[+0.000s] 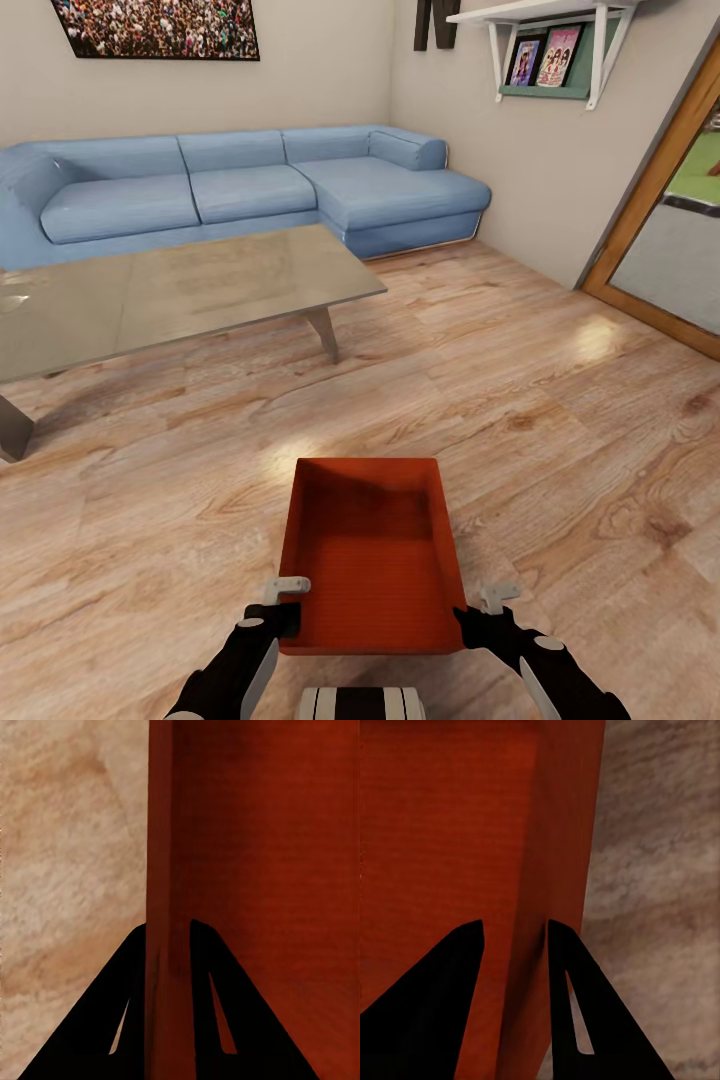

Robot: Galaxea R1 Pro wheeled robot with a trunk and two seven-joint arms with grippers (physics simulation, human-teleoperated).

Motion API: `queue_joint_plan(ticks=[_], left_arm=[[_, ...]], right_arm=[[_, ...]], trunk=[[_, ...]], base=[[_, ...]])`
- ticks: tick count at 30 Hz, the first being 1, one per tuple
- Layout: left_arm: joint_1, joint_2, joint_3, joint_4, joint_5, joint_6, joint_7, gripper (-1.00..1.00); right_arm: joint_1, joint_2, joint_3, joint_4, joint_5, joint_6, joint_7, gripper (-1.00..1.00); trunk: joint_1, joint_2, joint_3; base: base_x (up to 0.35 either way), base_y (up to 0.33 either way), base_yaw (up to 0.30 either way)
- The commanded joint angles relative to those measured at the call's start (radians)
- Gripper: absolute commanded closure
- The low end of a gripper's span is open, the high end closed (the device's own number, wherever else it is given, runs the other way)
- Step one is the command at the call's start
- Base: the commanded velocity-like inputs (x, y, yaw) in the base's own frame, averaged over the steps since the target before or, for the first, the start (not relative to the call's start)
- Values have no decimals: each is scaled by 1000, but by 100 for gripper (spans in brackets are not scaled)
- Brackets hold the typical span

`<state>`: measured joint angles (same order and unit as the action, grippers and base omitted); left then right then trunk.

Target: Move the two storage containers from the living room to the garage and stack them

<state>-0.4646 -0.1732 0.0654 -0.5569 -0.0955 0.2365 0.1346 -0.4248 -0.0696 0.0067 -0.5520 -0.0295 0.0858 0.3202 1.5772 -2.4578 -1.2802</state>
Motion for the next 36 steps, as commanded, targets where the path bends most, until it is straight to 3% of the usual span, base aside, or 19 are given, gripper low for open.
queue_joint_plan(ticks=[1, 36], left_arm=[[0, -1, 8, -3, -24, 7, 2, 100], [0, -1, 11, -3, -25, 5, 1, 100]], right_arm=[[0, -1, -1, -2, 0, 6, 0, 100], [0, -1, 4, -2, 3, 6, 5, 100]], trunk=[[0, 0, -1], [-4, 7, 2]], base=[[0, 0, 0], [0, 0, 0]])
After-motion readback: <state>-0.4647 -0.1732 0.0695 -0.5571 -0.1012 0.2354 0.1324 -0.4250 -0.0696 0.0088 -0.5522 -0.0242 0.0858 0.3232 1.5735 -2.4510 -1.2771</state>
